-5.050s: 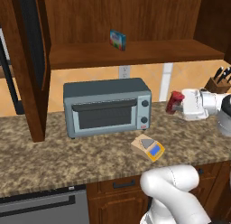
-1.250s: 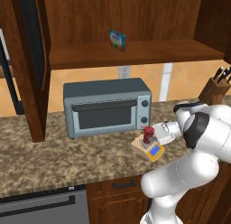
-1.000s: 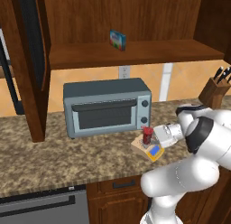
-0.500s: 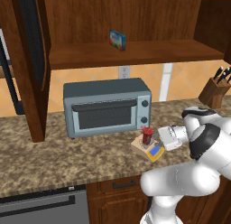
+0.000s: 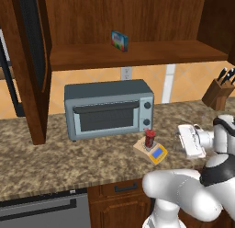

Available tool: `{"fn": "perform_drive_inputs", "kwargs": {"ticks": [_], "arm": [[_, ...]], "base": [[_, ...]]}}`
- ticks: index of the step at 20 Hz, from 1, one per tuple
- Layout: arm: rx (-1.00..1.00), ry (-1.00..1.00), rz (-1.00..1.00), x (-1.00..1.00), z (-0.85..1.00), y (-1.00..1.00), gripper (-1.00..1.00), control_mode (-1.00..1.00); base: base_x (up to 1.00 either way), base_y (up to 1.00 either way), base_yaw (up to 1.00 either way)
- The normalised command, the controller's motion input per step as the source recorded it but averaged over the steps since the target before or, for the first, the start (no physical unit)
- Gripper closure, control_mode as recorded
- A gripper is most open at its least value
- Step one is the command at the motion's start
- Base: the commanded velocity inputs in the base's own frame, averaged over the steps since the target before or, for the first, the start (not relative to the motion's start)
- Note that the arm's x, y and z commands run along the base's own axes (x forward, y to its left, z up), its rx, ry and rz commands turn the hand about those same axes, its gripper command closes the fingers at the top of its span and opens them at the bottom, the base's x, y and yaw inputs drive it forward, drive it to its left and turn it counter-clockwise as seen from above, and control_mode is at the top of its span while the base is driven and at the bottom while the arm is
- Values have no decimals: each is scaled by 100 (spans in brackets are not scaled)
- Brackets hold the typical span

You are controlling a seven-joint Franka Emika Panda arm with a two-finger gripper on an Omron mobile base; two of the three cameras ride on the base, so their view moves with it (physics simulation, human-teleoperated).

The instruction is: Pick the yogurt and place it on the digital scale for weighing, and close the cabinet.

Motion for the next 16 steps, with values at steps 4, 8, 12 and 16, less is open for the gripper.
{"fn": "perform_drive_inputs", "kwargs": {"ticks": [4, 8, 12, 16], "arm": [[1, -63, -9, -83, 65, -54, -100, -100], [4, -61, -12, -80, 54, -59, -100, -100], [5, -62, -12, -72, 54, -67, -100, -100], [13, -39, -19, -34, 62, -90, -100, -100]], "base": [[0, 0, 0], [0, 0, 0], [0, 0, 0], [0, 0, 0]]}}
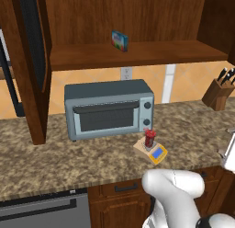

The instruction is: Pick the yogurt and place it on the digital scale for weighing, and close the cabinet.

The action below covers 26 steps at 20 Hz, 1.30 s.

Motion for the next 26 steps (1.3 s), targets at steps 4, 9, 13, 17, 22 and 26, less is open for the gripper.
{"fn": "perform_drive_inputs", "kwargs": {"ticks": [4, 9, 13, 17, 22, 26], "arm": [[15, -44, -18, -17, 47, -94, -100, -100], [21, -36, -11, -23, 68, -98, -100, -100], [19, -4, -17, -3, 64, -81, -100, -100], [11, 0, -20, 0, 20, -73, -100, -100], [3, 5, -17, 7, -6, -65, -100, -100], [10, 26, -3, 26, 0, -60, -100, -100]], "base": [[0, 0, 0], [0, 0, 0], [0, 0, 0], [0, 0, 0], [0, 0, 0], [0, 0, 0]]}}
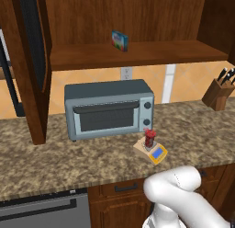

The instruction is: Pick the yogurt and place it on the digital scale for weighing, and close the cabinet.

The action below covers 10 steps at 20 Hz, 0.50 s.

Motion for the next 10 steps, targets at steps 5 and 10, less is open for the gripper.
{"fn": "perform_drive_inputs", "kwargs": {"ticks": [5, 10], "arm": [[12, 12, 0, 40, 12, -53, -100, -100], [4, 7, -6, 64, 0, -44, -100, -100]], "base": [[0, 0, 0], [0, 0, 0]]}}
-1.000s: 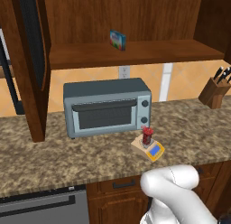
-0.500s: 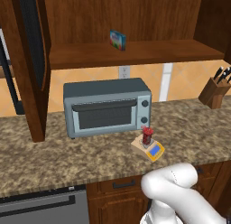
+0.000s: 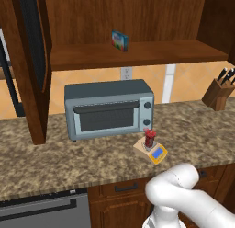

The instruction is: Pick the yogurt and place it on the digital scale for weighing, and close the cabinet.

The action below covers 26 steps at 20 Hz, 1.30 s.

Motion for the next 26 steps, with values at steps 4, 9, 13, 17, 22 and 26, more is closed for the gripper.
{"fn": "perform_drive_inputs", "kwargs": {"ticks": [4, 9, 13, 17, 22, 26], "arm": [[6, 0, -4, 45, 17, -38, -100, -100], [4, 0, -4, 19, 14, -33, -100, -100], [-6, -10, -8, 7, 43, 49, -100, -100], [-14, -20, -9, 2, 62, 72, -100, -100], [-21, -36, -3, 0, 74, 88, -100, -100], [-25, -53, 0, -3, 75, 99, -100, -100]], "base": [[0, 0, 0], [0, 0, 0], [0, 0, 0], [0, 0, 0], [0, 0, 0], [0, 0, 0]]}}
